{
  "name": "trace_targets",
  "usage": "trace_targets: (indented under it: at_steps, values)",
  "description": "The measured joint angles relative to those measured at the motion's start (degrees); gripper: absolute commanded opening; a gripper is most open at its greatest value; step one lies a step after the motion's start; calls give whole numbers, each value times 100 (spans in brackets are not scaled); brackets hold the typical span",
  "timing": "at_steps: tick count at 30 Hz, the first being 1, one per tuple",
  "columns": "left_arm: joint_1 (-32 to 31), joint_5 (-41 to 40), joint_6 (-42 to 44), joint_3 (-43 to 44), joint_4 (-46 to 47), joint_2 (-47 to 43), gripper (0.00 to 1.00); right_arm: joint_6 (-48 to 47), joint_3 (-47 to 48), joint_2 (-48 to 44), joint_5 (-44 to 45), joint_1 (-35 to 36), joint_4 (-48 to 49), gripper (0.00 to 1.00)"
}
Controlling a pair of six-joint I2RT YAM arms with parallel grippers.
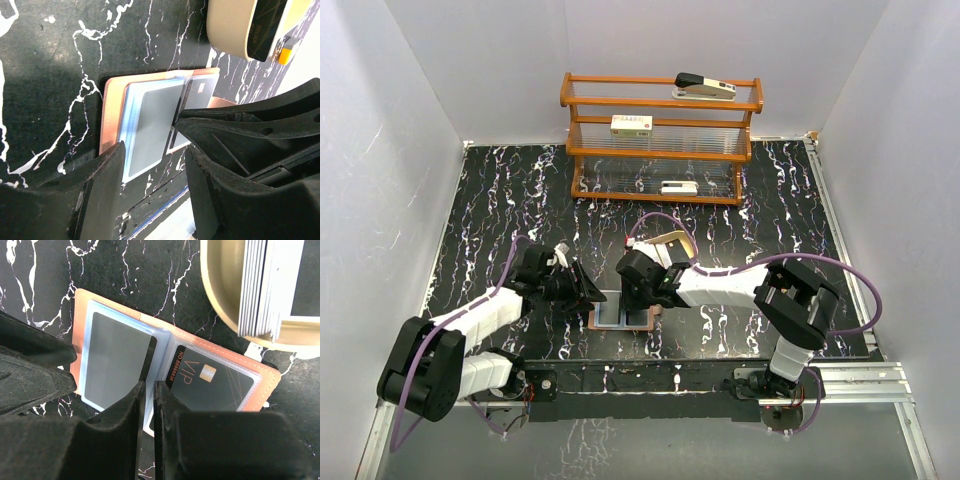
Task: Put the credit cards into the card holder
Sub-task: Turn over the card slot in the card holder.
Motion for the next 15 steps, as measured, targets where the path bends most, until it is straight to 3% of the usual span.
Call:
trace_targets:
  at_steps: [15]
  values:
    - [2, 149, -59, -48, 262, 20, 49, -44, 0, 107, 44, 0, -4, 9]
